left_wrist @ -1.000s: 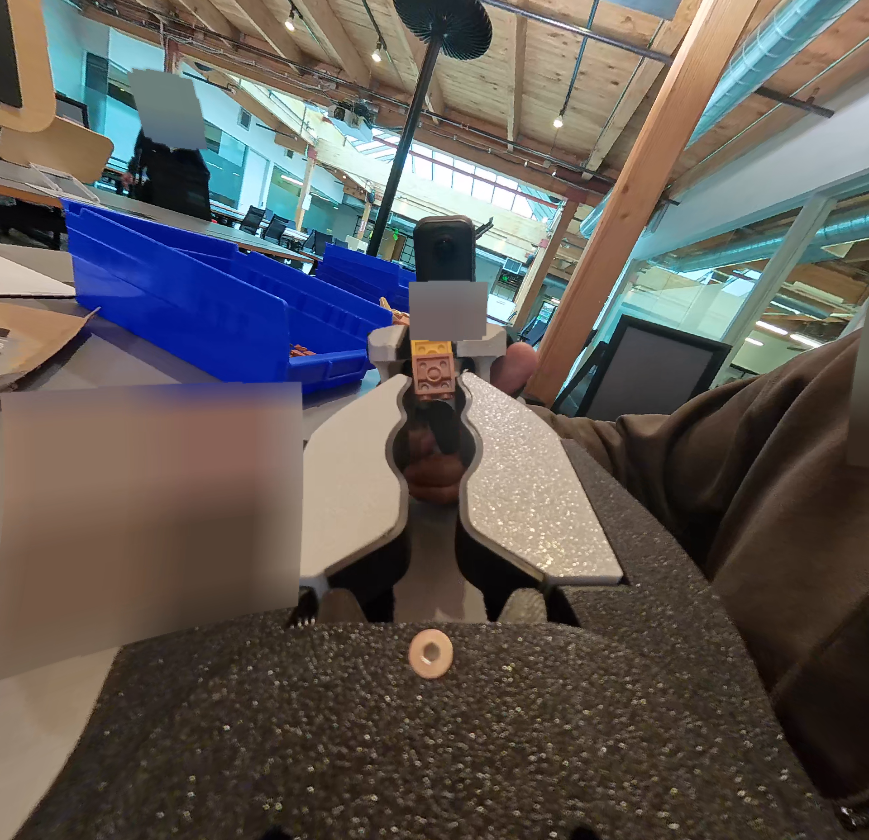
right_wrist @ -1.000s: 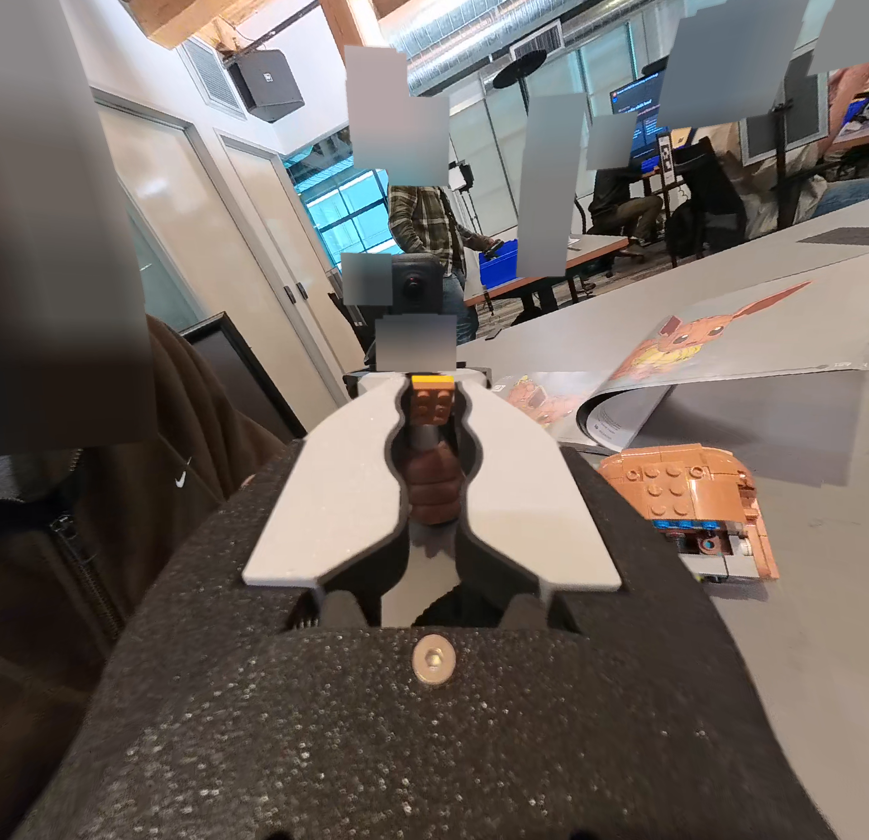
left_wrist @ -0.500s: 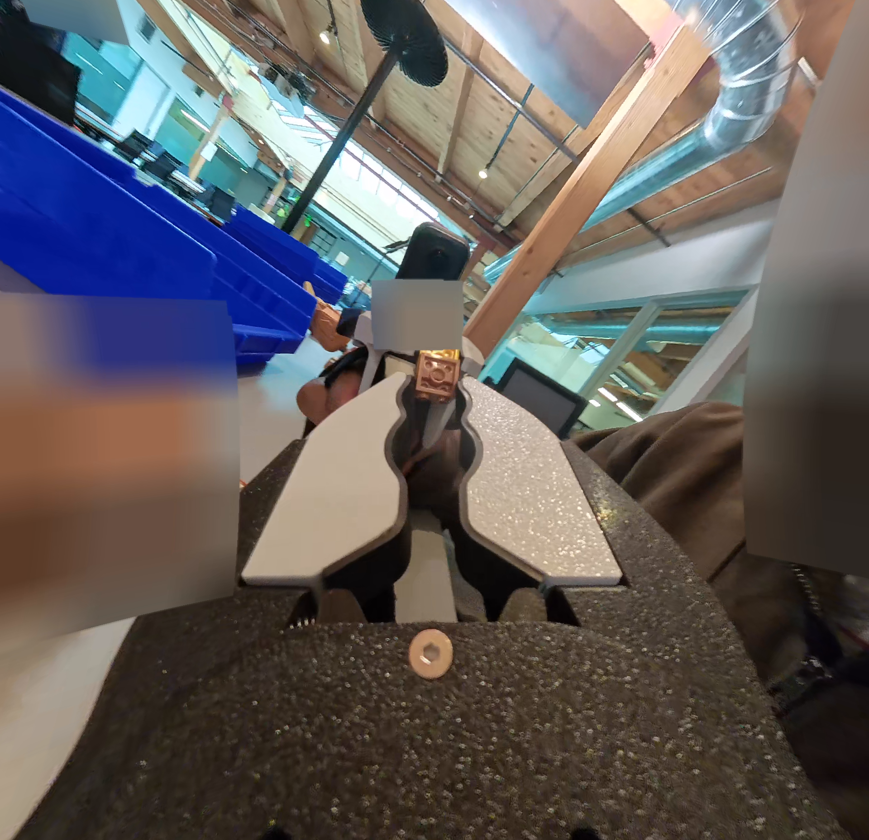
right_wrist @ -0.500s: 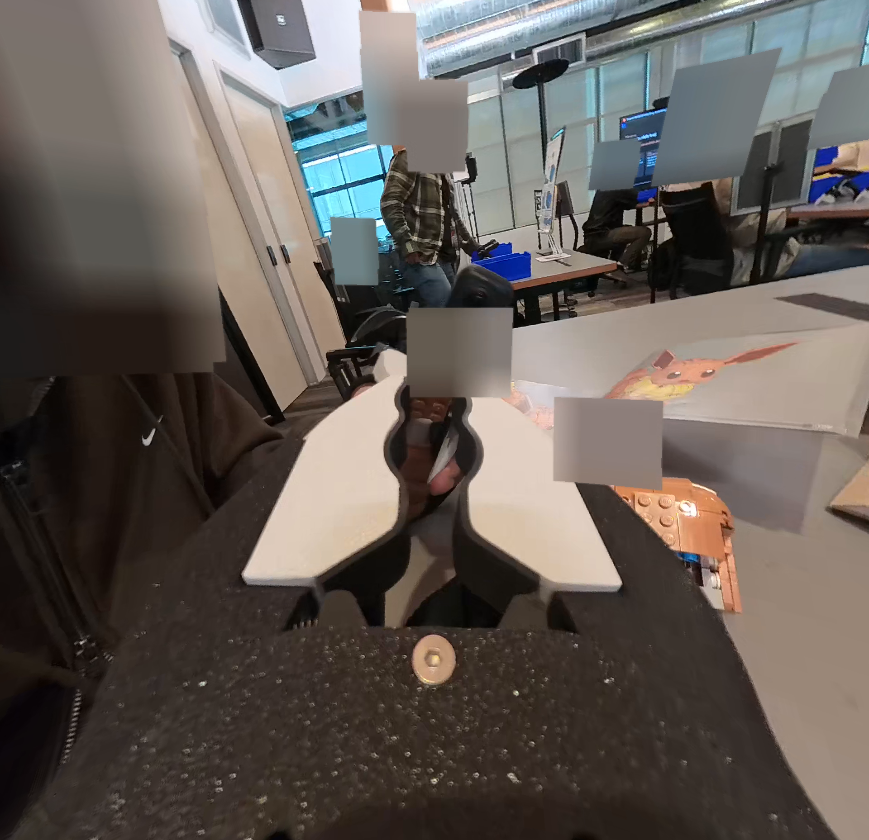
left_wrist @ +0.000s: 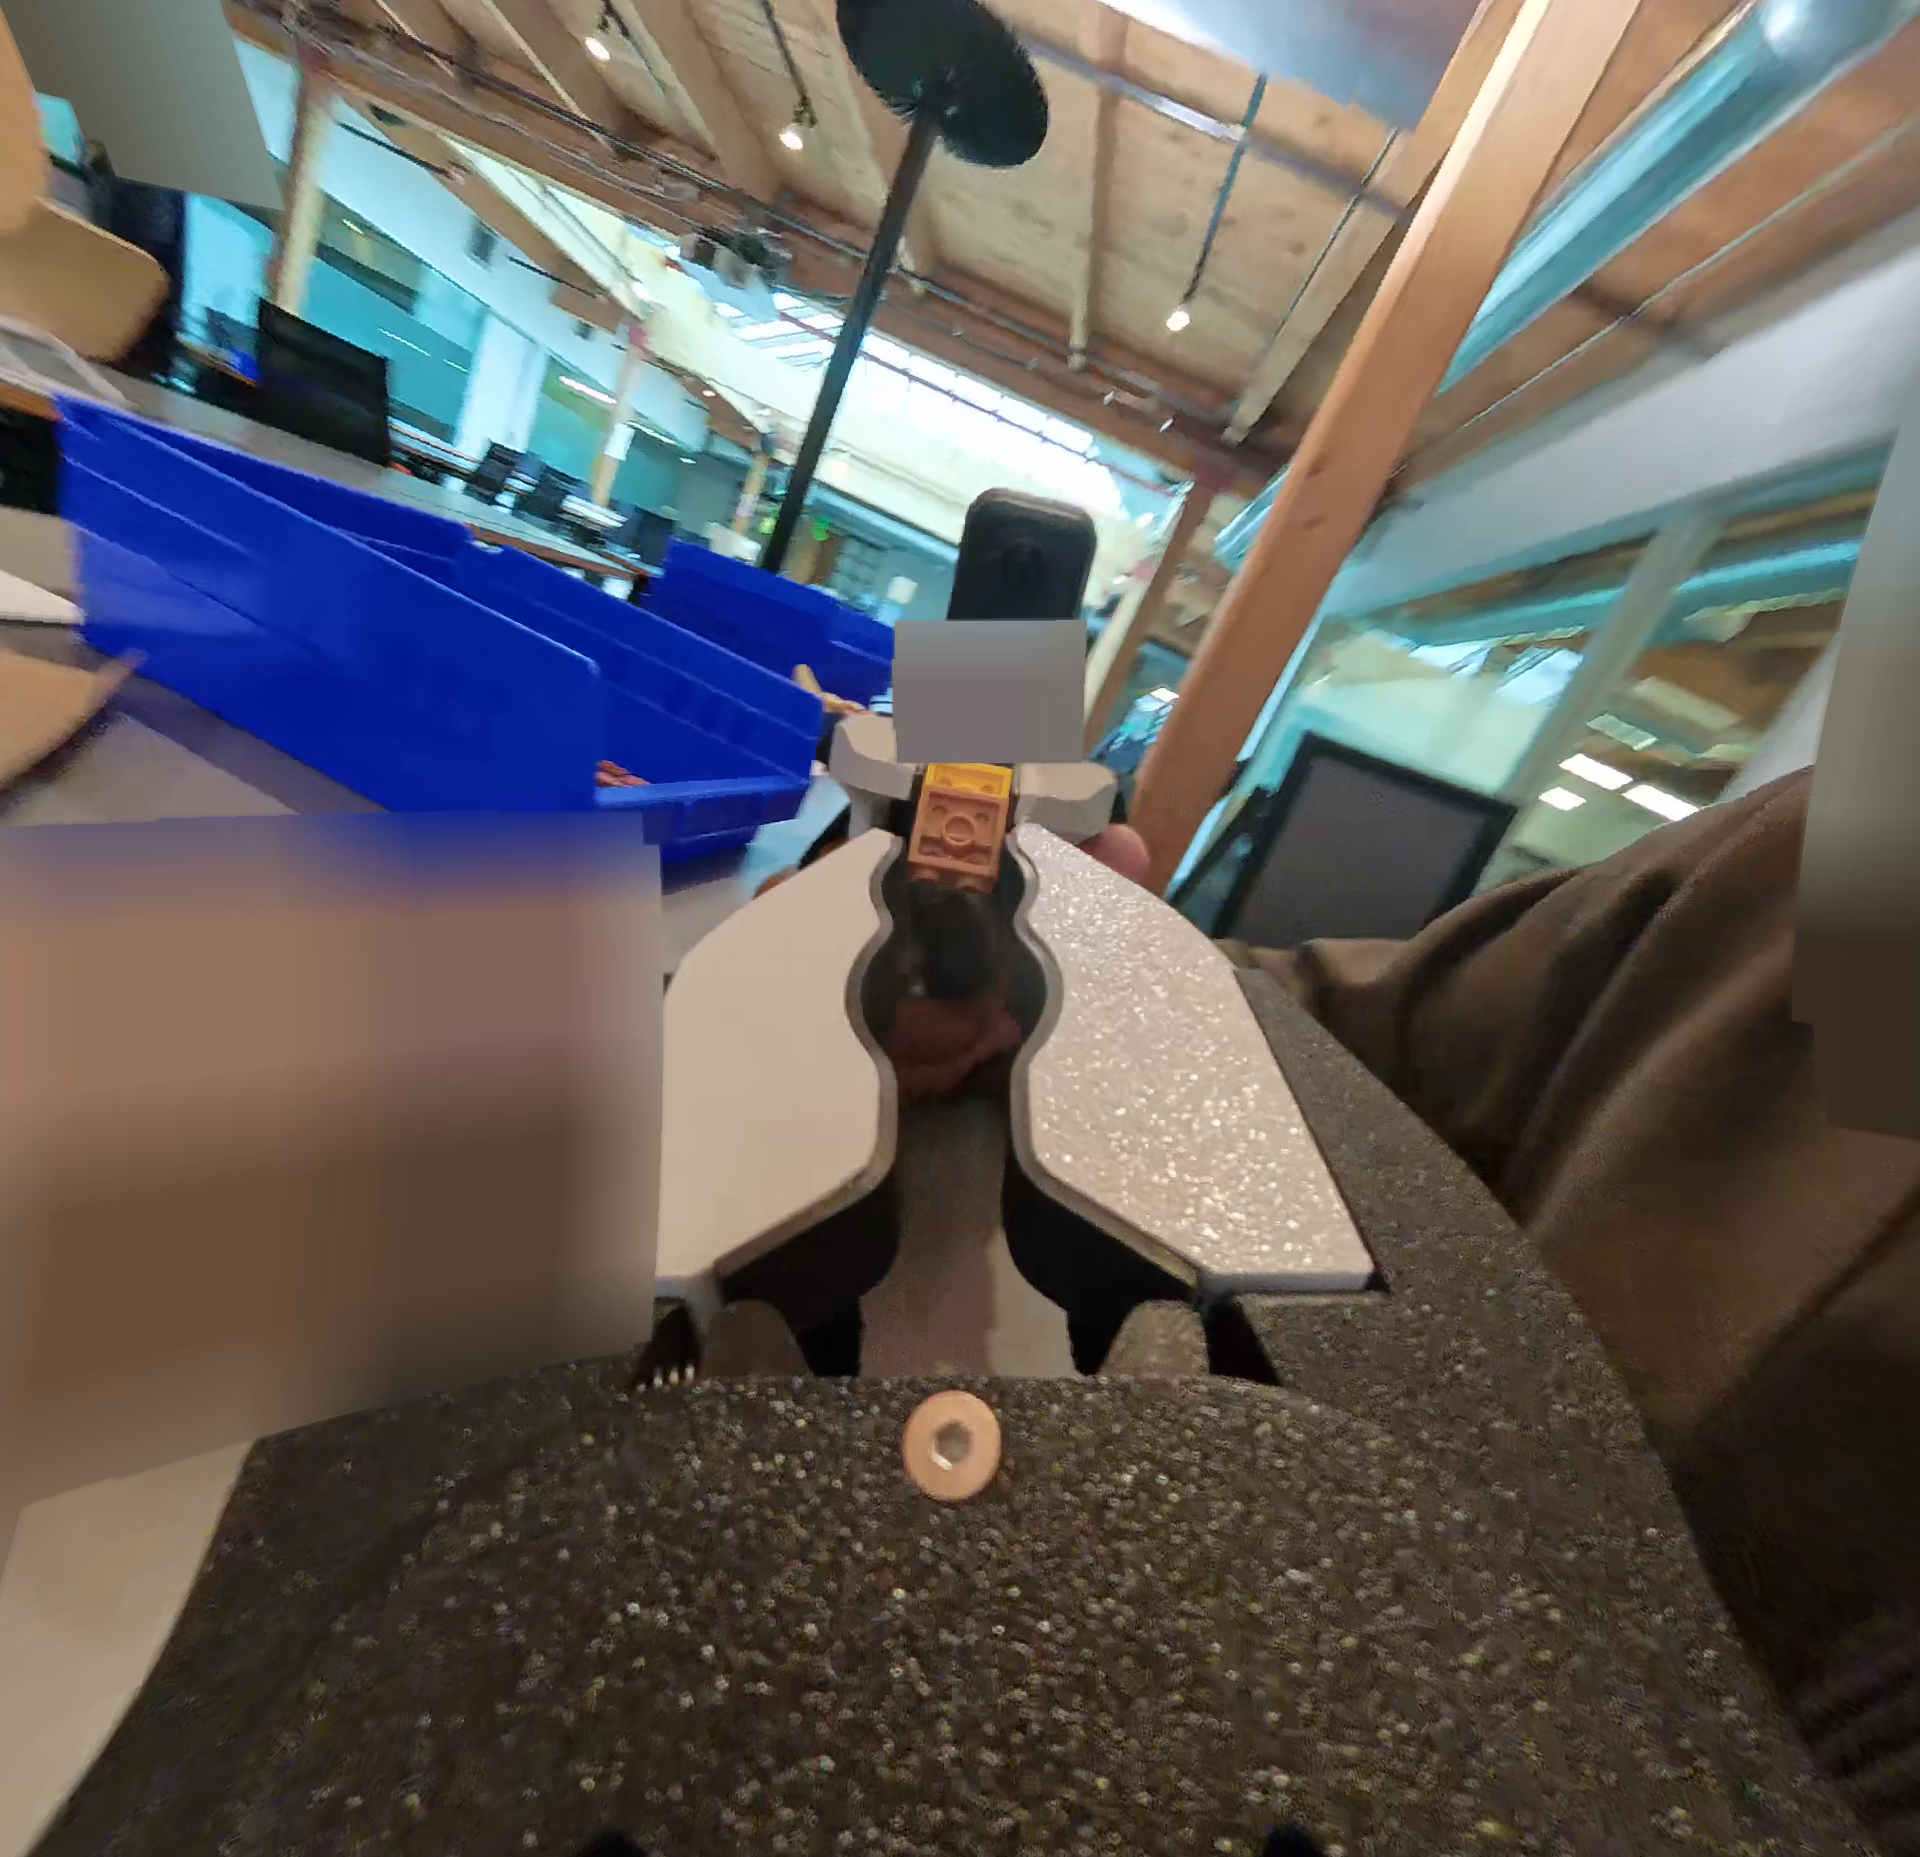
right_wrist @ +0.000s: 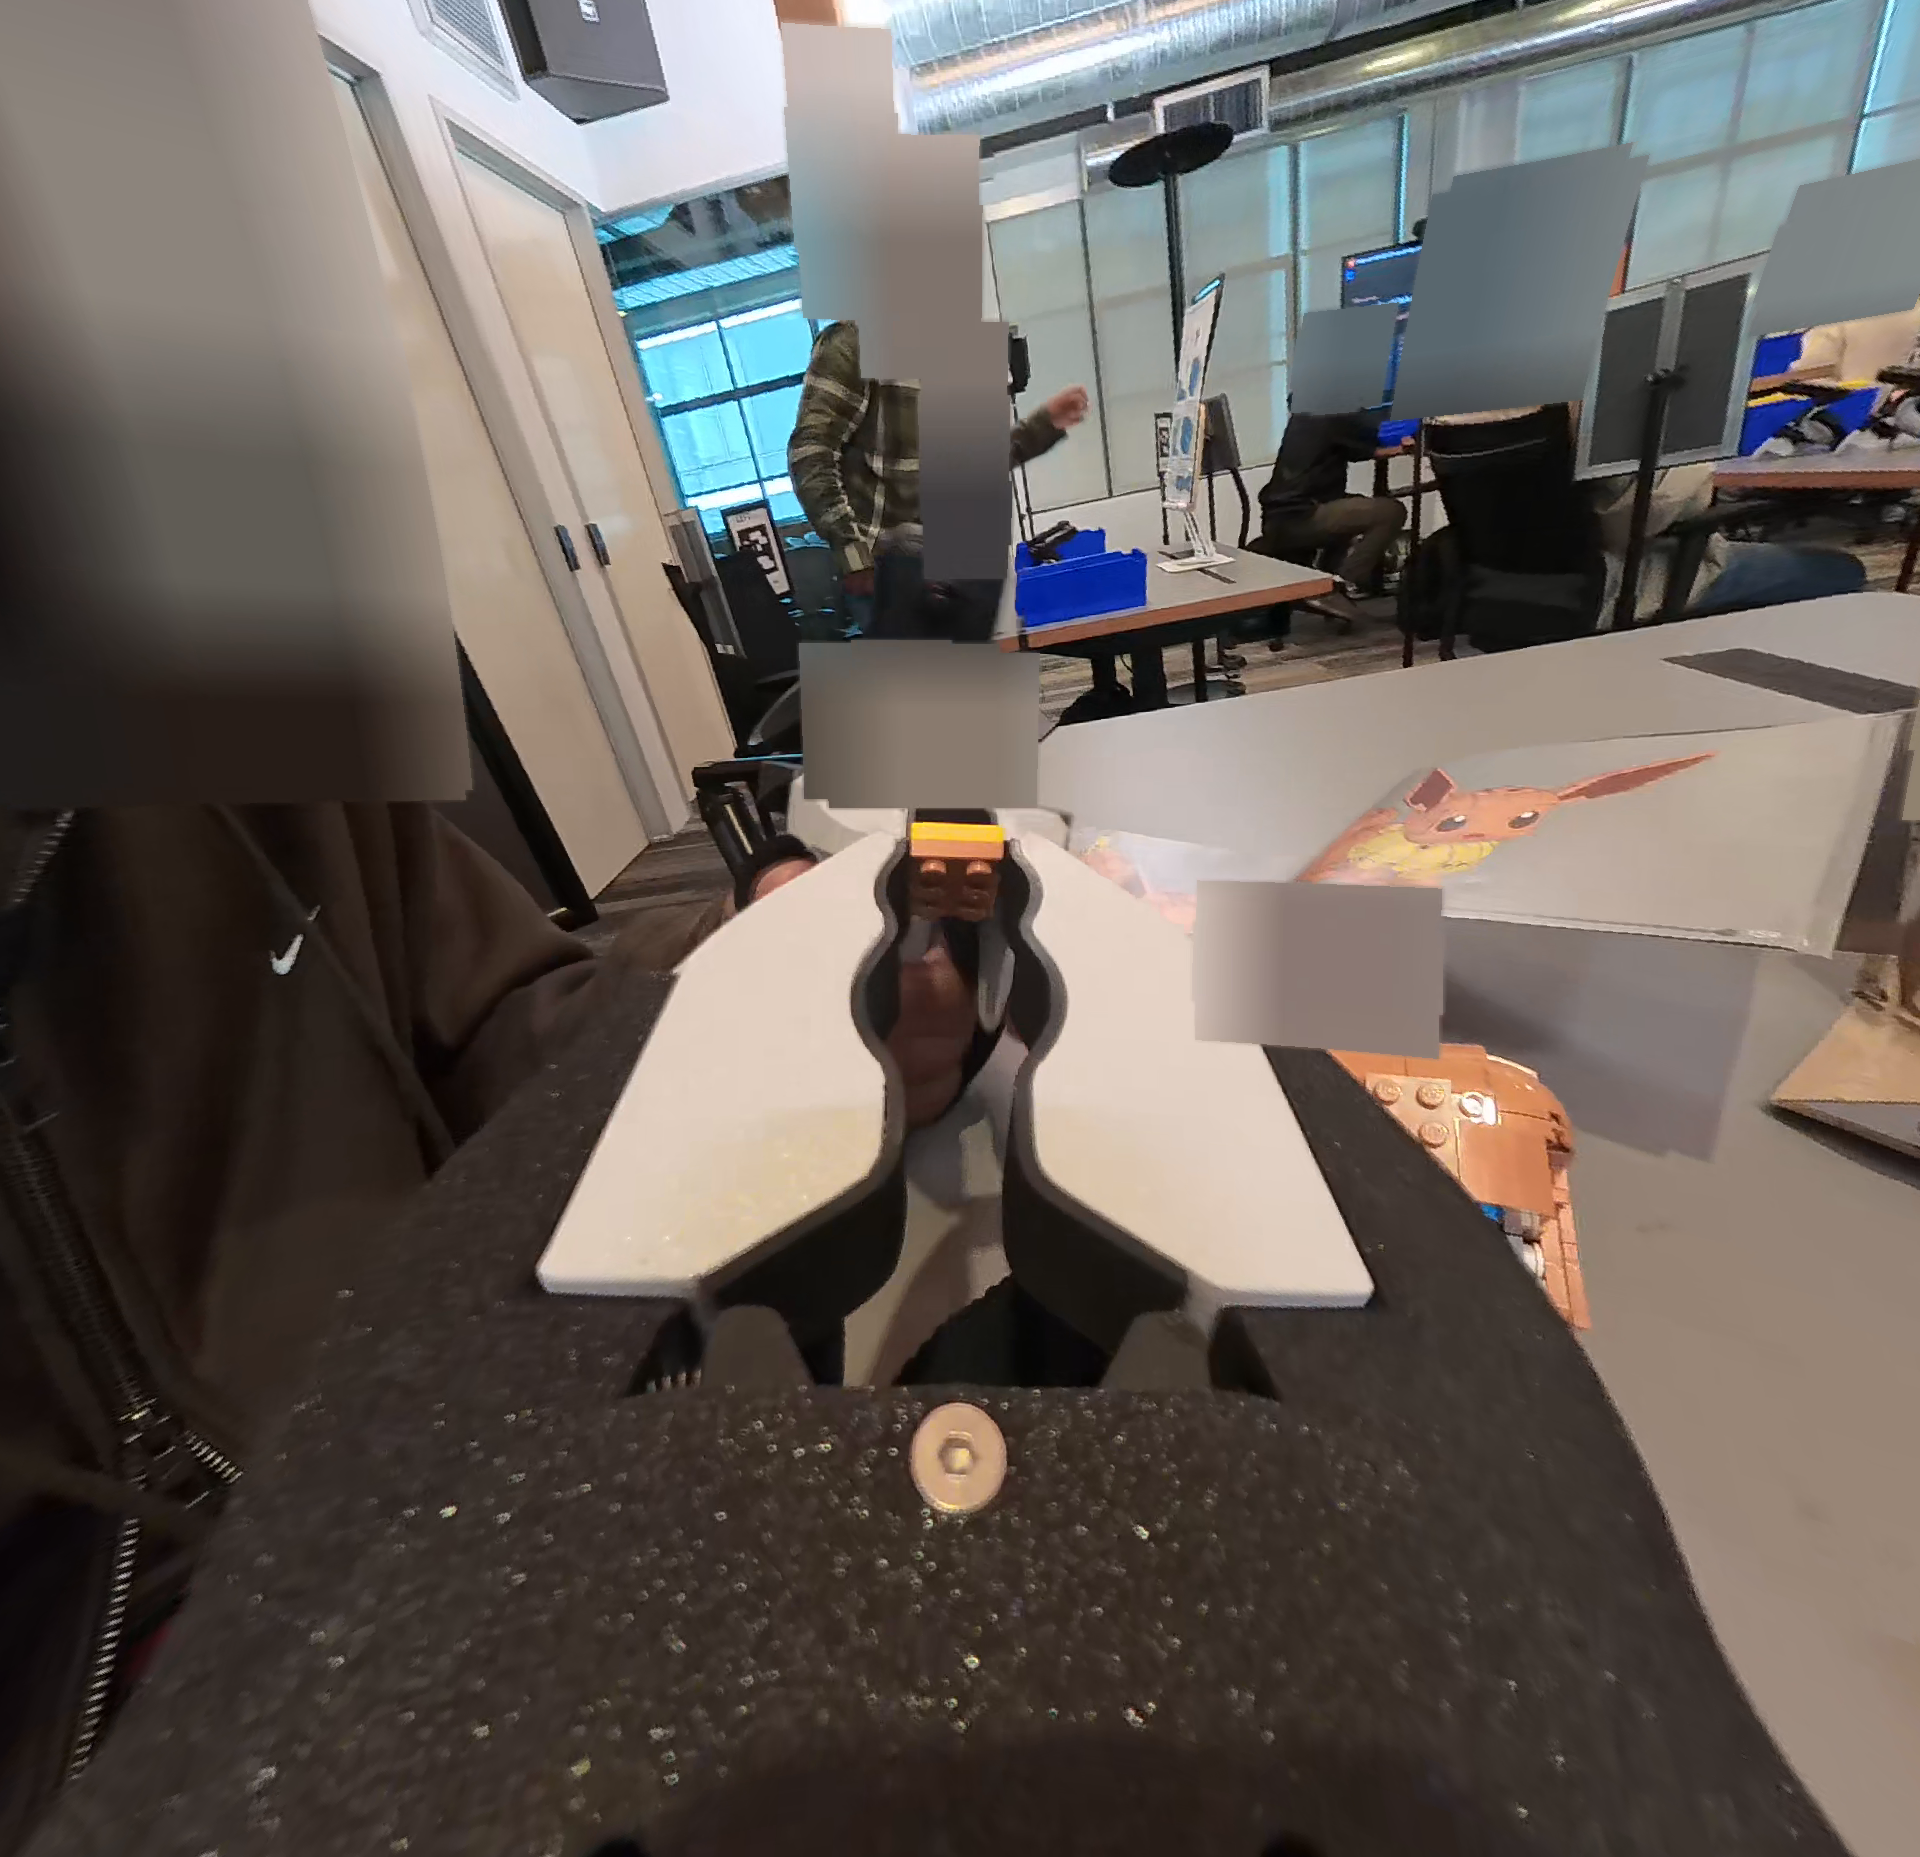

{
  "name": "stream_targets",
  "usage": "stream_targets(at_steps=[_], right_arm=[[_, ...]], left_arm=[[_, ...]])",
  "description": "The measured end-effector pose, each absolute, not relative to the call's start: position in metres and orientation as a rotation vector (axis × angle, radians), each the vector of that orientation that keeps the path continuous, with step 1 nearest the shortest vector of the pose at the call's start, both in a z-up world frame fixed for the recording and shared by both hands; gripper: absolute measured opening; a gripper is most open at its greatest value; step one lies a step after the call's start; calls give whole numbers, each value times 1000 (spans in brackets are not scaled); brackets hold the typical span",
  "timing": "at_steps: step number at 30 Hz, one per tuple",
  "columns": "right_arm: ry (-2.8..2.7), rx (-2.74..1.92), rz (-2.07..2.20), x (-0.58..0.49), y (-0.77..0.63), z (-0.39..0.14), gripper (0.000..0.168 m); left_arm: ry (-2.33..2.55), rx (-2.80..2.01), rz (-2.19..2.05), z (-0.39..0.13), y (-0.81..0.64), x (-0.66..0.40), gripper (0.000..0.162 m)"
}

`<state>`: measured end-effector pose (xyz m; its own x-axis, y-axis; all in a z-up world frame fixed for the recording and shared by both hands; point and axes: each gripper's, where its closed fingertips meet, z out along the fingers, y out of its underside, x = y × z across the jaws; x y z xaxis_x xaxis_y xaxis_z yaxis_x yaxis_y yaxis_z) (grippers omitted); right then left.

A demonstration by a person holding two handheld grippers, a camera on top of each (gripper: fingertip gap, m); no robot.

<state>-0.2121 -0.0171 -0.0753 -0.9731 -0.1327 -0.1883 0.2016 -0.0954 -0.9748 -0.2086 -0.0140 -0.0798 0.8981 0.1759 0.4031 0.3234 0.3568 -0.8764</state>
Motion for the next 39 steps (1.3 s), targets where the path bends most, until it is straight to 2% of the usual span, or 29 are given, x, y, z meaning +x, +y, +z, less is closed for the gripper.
stream_targets(at_steps=[10, 19, 22, 24, 29, 39], right_arm=[[1926, 84, -2139, -210, -17, -77, 15], [1938, 41, -2132, -204, -18, -78, 15], [1956, 40, -2107, -202, -21, -81, 27], [1974, 39, -2086, -201, -23, -84, 28], [1914, 86, -2129, -207, -19, -78, 17], [1907, 117, -2102, -207, -23, -81, 17]], left_arm=[[-399, -1334, 165, -82, -16, -207, 23], [-383, -1373, 113, -86, -13, -202, 16], [-365, -1409, 203, -87, -14, -203, 16], [-345, -1444, 283, -88, -13, -204, 16], [-335, -1486, 328, -92, -10, -205, 16], [-340, -1478, 371, -90, -13, -207, 16]])
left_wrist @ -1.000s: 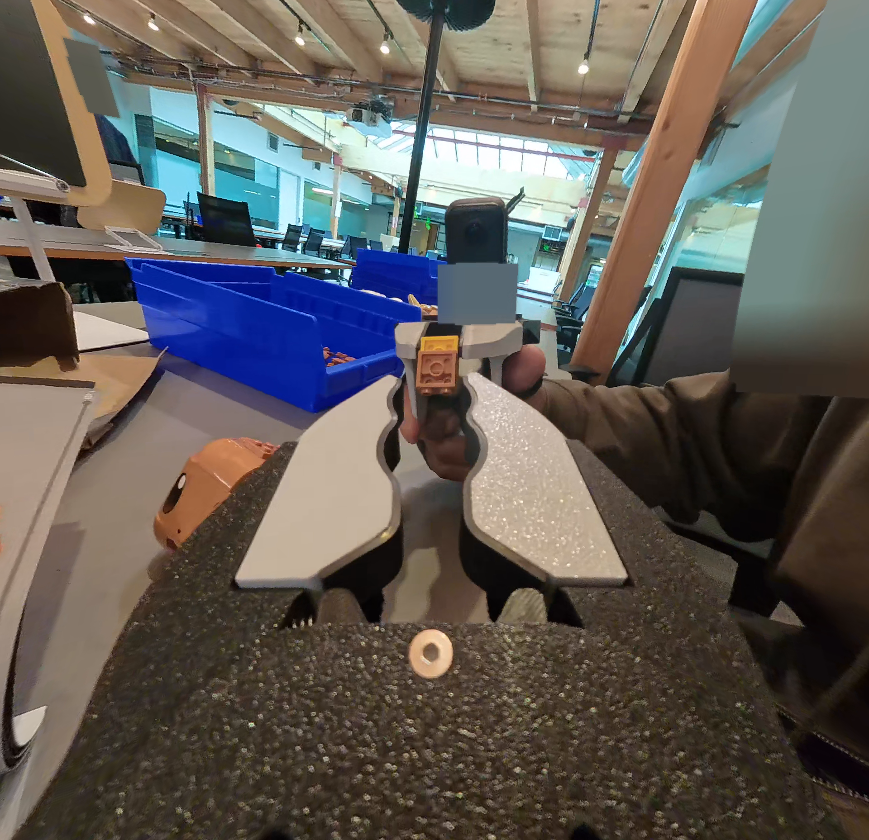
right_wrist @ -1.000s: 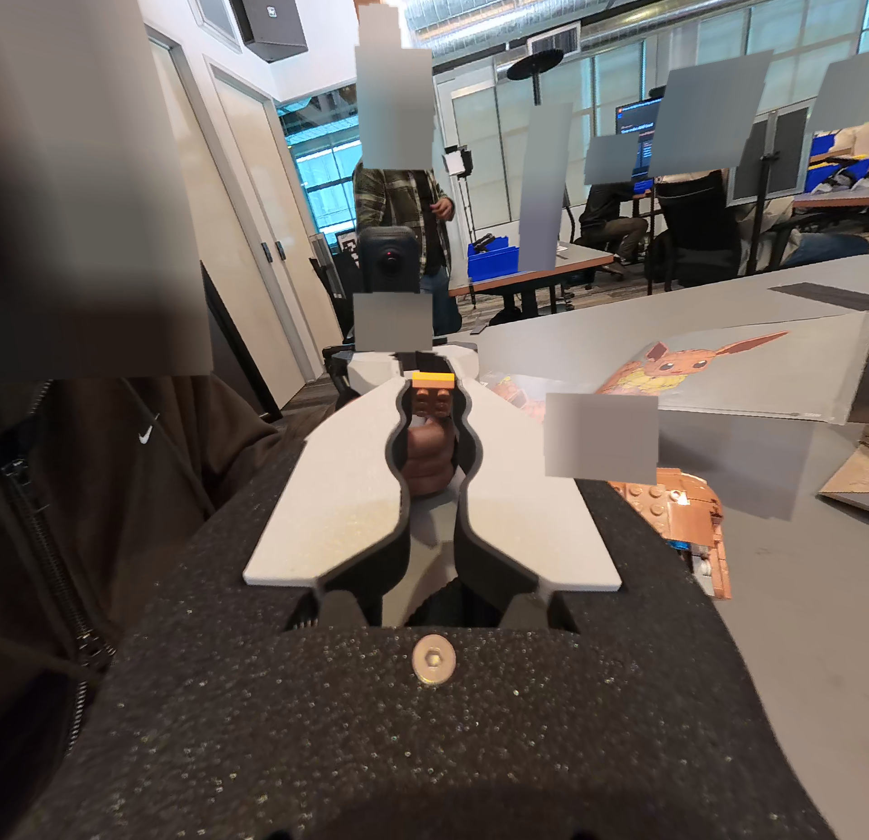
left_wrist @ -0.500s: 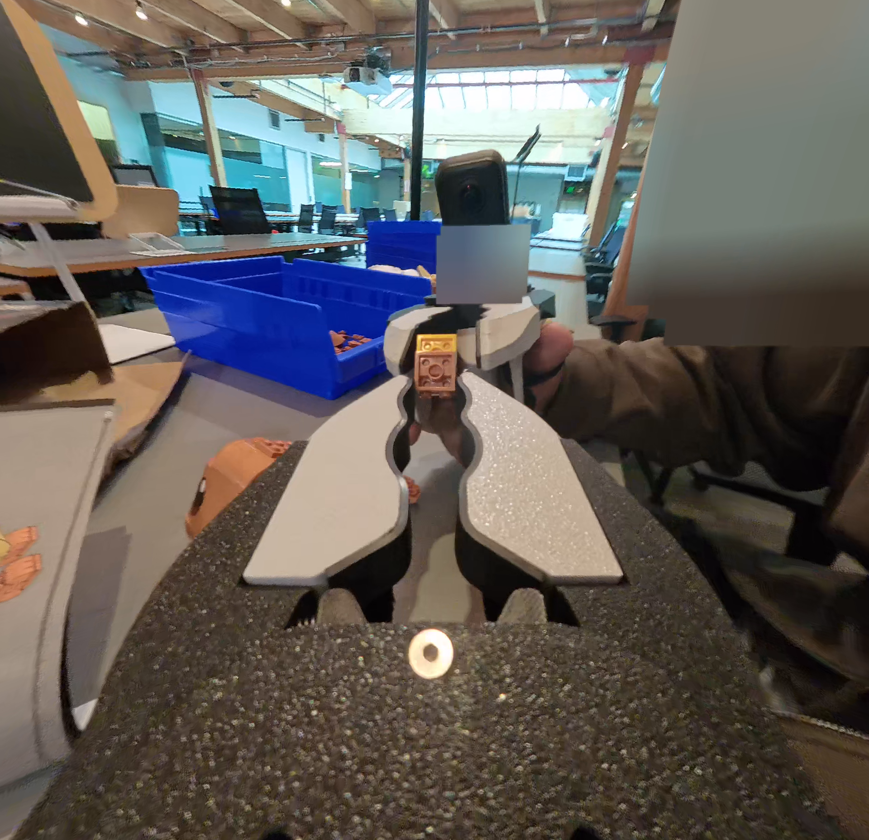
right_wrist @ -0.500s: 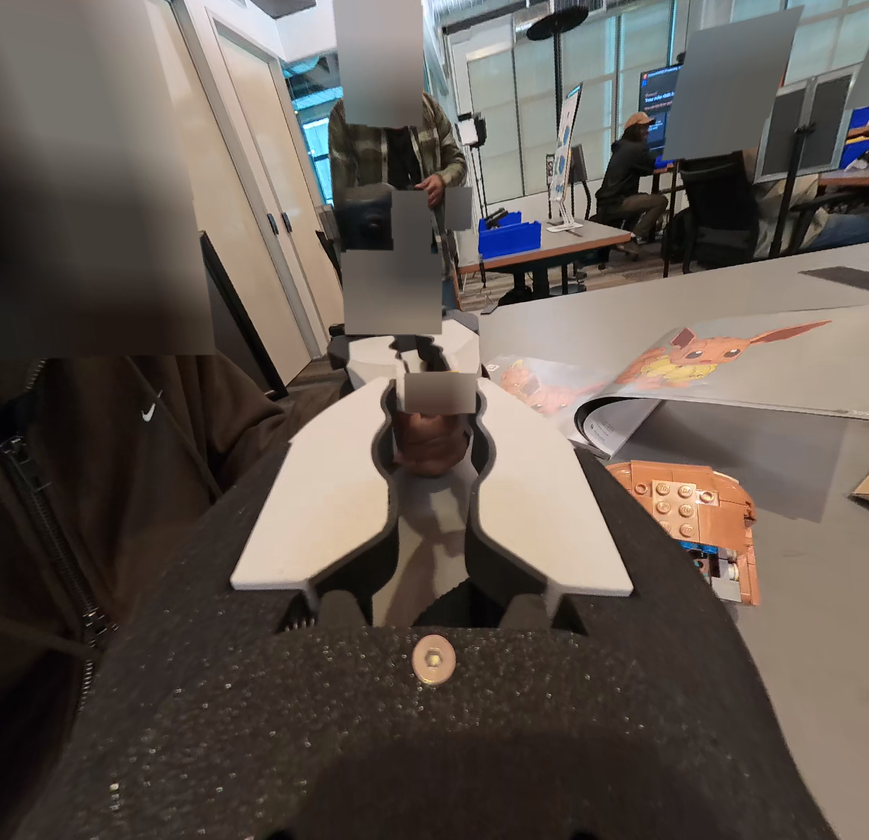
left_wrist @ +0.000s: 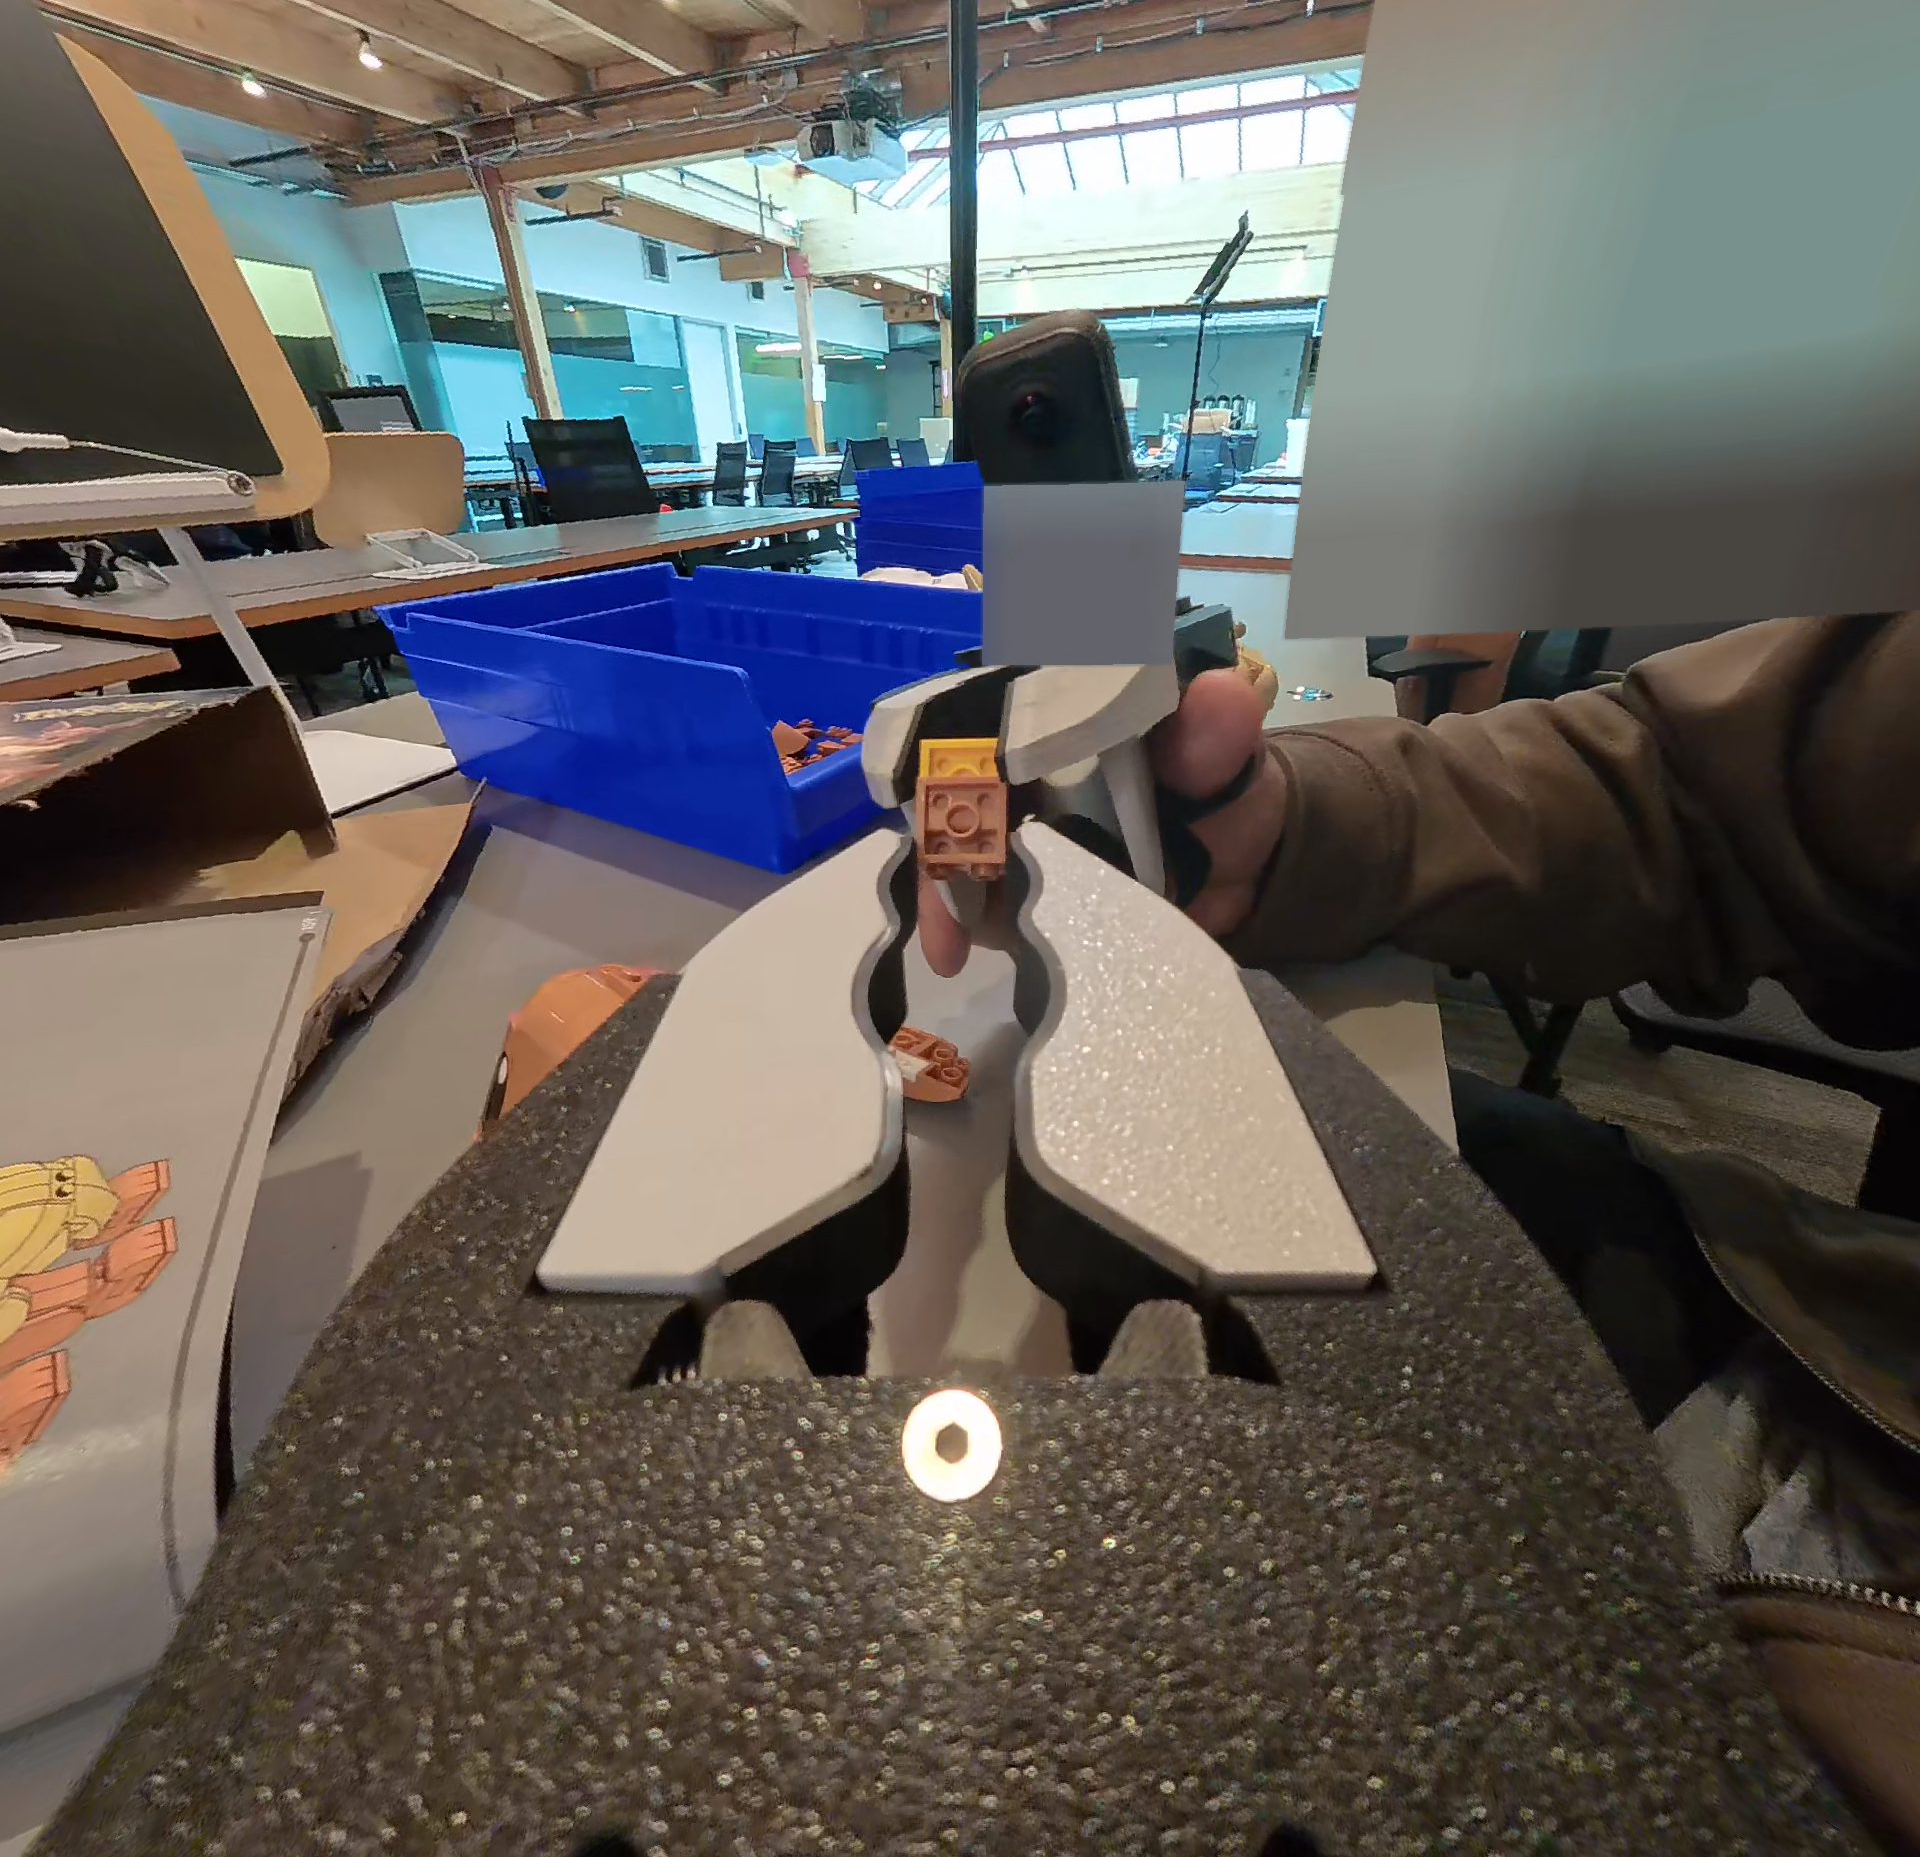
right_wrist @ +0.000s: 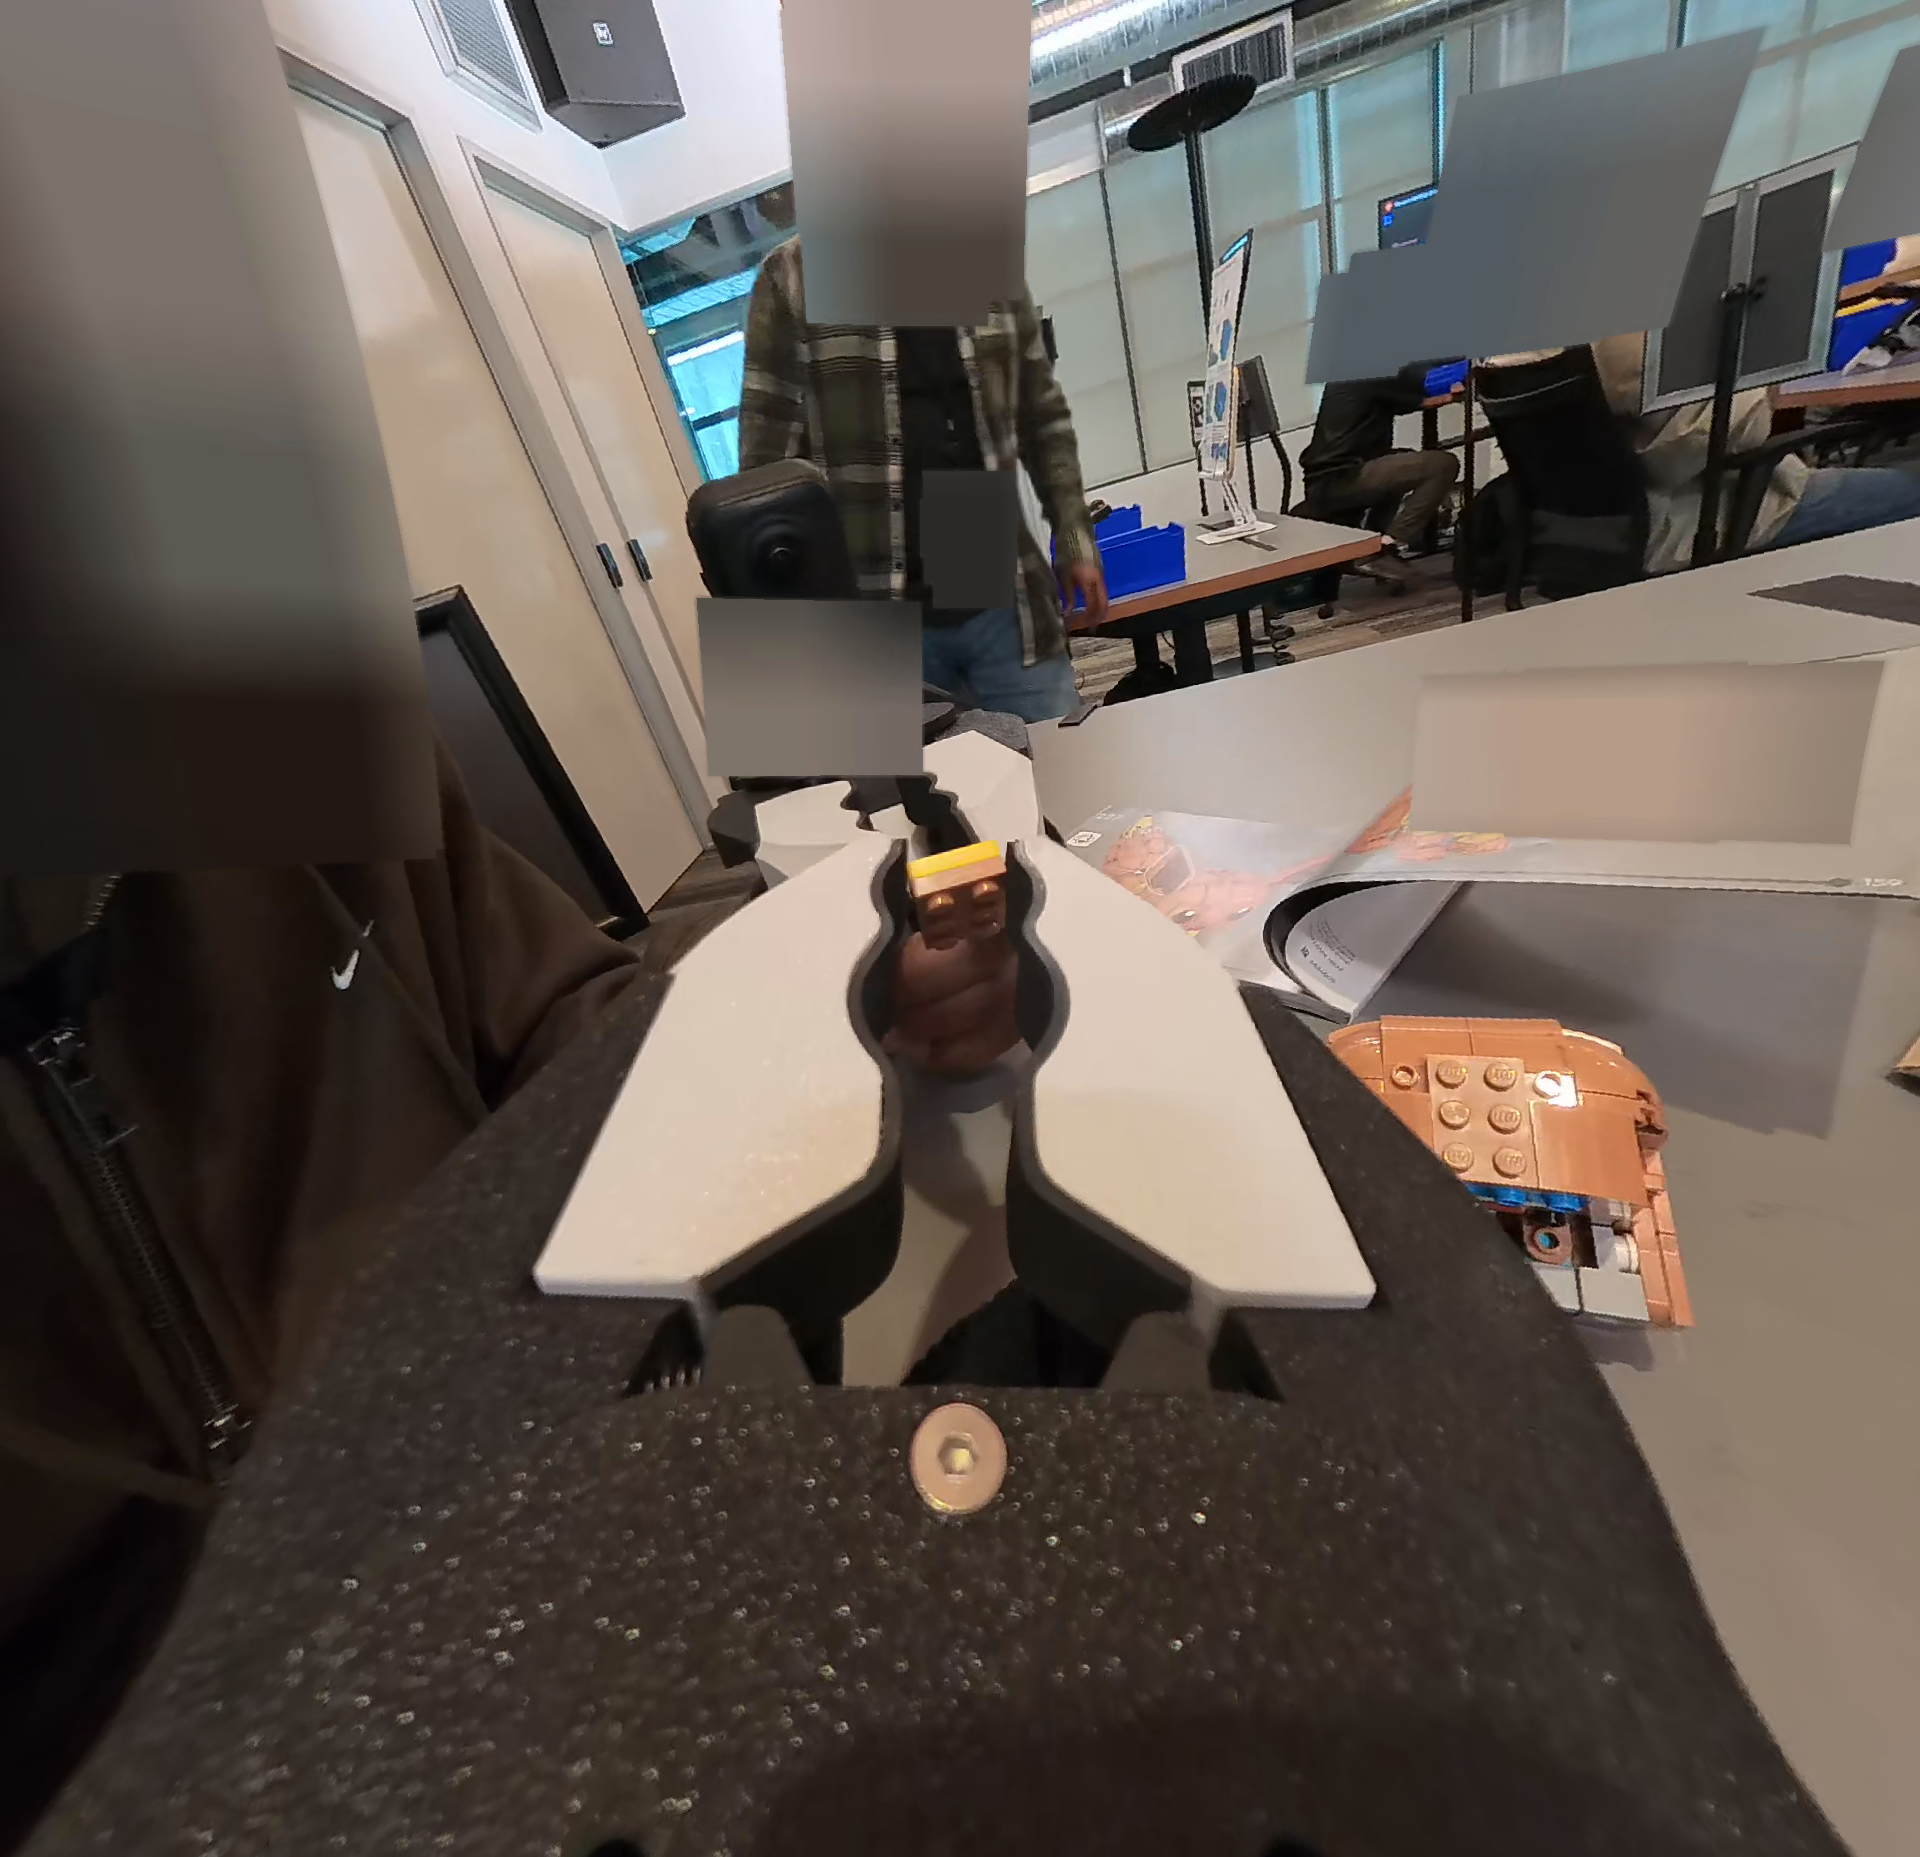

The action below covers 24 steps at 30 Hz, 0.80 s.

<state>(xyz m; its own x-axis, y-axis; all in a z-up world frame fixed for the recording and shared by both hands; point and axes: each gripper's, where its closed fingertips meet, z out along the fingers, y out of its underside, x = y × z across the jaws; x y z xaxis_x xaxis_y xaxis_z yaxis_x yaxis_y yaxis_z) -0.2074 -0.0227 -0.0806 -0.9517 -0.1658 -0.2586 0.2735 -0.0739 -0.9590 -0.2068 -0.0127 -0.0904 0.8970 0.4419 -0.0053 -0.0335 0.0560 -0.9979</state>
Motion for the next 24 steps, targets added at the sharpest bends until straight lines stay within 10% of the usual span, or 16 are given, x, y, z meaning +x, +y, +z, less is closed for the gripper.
stream_targets(at_steps=[24], right_arm=[[1945, -248, -2232, -182, -19, -69, 17]], left_arm=[[-403, -1187, -363, -77, -13, -186, 2]])
